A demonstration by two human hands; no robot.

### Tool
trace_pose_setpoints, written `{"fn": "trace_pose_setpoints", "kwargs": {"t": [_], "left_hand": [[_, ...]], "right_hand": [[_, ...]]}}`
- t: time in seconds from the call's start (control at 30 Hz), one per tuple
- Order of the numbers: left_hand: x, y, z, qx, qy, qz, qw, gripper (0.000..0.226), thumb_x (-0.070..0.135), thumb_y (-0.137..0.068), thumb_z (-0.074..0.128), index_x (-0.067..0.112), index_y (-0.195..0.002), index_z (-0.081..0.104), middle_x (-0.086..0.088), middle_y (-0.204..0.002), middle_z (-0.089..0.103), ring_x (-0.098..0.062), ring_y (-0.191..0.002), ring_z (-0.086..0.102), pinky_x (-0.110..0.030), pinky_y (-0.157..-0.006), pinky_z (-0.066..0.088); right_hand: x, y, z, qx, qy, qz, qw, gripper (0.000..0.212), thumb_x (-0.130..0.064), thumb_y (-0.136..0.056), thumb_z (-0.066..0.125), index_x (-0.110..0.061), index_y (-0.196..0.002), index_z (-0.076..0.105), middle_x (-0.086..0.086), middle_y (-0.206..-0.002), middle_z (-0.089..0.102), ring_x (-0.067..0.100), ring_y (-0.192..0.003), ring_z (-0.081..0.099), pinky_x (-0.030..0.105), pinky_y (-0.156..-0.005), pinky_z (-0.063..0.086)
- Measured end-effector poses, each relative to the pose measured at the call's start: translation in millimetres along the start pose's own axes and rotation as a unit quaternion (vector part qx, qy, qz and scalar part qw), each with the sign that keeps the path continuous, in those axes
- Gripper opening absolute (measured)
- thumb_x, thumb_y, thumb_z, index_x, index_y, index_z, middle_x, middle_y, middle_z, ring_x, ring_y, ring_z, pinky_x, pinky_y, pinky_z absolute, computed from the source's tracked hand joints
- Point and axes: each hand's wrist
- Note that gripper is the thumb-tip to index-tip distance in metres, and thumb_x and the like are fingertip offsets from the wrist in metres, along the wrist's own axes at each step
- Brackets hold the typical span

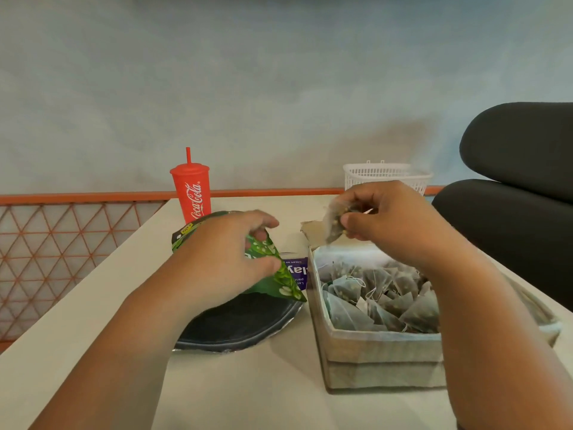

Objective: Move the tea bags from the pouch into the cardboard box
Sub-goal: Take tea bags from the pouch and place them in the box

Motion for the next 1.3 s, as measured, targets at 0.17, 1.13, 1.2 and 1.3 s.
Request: {"fn": "trace_pose_setpoints", "kwargs": {"t": [0.17,1.13,1.2,1.3], "left_hand": [[-18,-4,11,-0.137,-0.144,-0.038,0.979,0.084,0.039,-0.069,0.077,0.040,-0.139,0.029,0.012,-0.139,0.033,-0.014,-0.126,0.034,-0.030,-0.100,0.037],[-32,-10,15,-0.078,-0.164,-0.012,0.983,0.054,0.016,-0.084,0.064,0.032,-0.132,0.045,0.008,-0.127,0.042,-0.017,-0.114,0.045,-0.029,-0.096,0.042],[-31,-9,15,-0.072,-0.164,-0.009,0.984,0.054,0.018,-0.084,0.064,0.033,-0.132,0.044,0.008,-0.128,0.042,-0.016,-0.116,0.044,-0.028,-0.096,0.041],[-30,-9,16,-0.068,-0.164,-0.009,0.984,0.054,0.018,-0.084,0.064,0.034,-0.132,0.044,0.008,-0.129,0.042,-0.016,-0.117,0.044,-0.028,-0.096,0.041]], "right_hand": [[23,-2,-5,-0.063,0.103,0.077,0.990,0.020,-0.011,-0.083,0.061,-0.030,-0.083,0.066,-0.007,-0.090,0.066,0.015,-0.082,0.063,0.031,-0.075,0.052],[17,-3,8,-0.131,0.189,0.044,0.972,0.019,-0.016,-0.084,0.062,-0.023,-0.101,0.067,-0.006,-0.107,0.065,0.013,-0.097,0.059,0.026,-0.084,0.046],[8,4,1,-0.194,0.167,0.044,0.966,0.010,-0.030,-0.081,0.068,-0.021,-0.083,0.069,-0.006,-0.088,0.068,0.013,-0.084,0.061,0.029,-0.078,0.048],[-6,10,4,-0.325,0.182,0.056,0.926,0.033,-0.048,-0.076,0.067,-0.016,-0.084,0.068,0.000,-0.085,0.068,0.010,-0.075,0.058,0.024,-0.070,0.044]]}}
Point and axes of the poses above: each hand's wrist, its own y-axis away from the middle knuckle, its own z-axis out of the palm, x = y × z
